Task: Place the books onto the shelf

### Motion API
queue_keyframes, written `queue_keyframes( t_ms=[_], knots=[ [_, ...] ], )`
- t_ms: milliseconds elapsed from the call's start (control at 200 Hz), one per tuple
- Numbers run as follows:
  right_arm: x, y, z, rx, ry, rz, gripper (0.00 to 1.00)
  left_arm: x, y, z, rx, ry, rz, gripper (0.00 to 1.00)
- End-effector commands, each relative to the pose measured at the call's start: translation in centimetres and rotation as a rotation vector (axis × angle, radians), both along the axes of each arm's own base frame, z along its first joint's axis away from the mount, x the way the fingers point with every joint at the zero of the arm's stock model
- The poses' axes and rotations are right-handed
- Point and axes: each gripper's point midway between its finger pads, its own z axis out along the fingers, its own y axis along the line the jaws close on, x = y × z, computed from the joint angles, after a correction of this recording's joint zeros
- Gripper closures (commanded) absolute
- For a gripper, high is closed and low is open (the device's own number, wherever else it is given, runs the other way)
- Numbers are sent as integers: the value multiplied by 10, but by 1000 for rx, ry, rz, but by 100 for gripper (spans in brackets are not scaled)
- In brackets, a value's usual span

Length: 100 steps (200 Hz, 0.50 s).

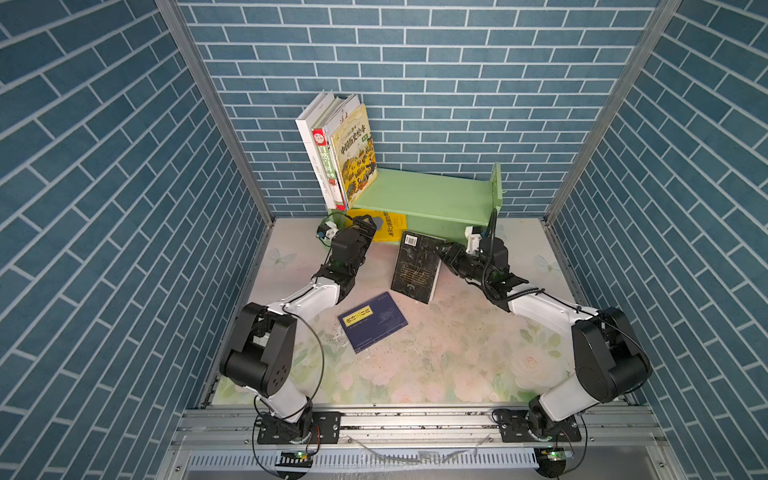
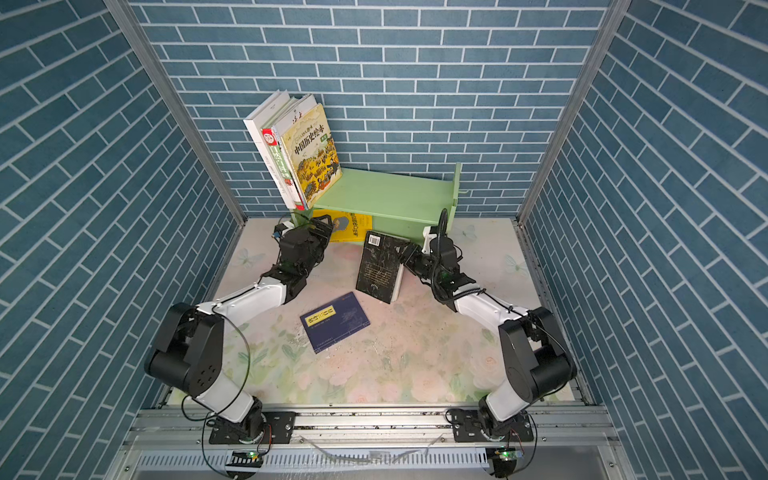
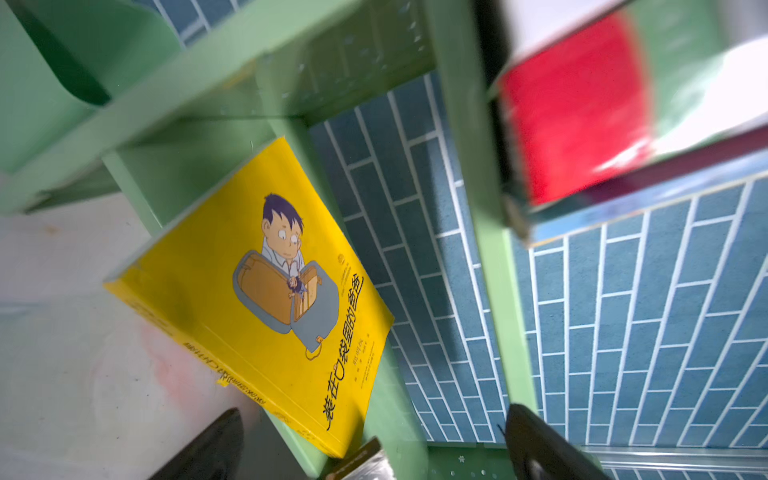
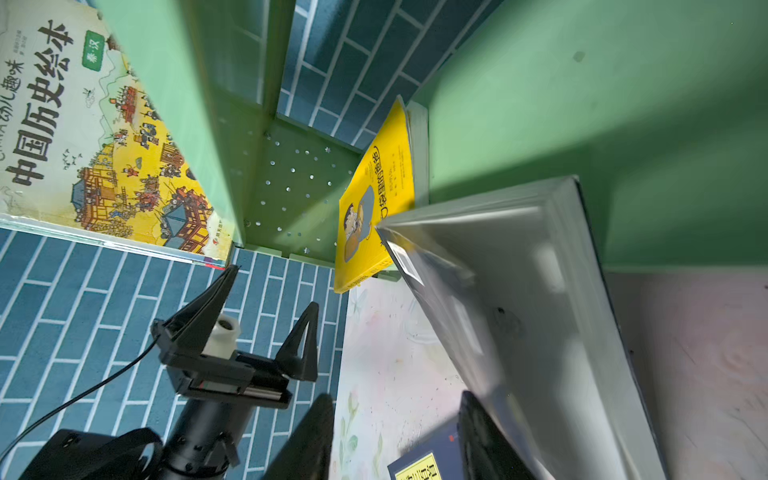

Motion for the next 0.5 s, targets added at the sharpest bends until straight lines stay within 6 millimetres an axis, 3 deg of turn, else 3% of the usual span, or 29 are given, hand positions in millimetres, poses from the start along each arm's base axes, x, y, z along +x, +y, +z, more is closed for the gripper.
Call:
queue_keyframes(
  t_ms=[0,50,160,255,320,415,495],
  knots=[
    [-3,6,-5,-32,-35,36,50,-21,23,-12,159,76,28,0],
    [-6,2,-13,-67,-33,35,47,-30,22,-11,199,75,-13,0],
    [-18,-9,-35,-173,-30,36,23,-48,-3,-14,284,28,-222,0],
    [-30,-17,-55,-265,-31,52,20,-65,-36,-22,360,-17,-466,0],
    [-36,-18,-73,-329,-44,74,19,-76,-50,-42,398,16,-591,0],
    [-37,-14,-92,-350,-57,100,19,-85,-61,-68,419,40,-696,0],
    [-33,-10,-110,-356,-46,111,18,-86,-63,-75,422,21,-712,0]
  ],
)
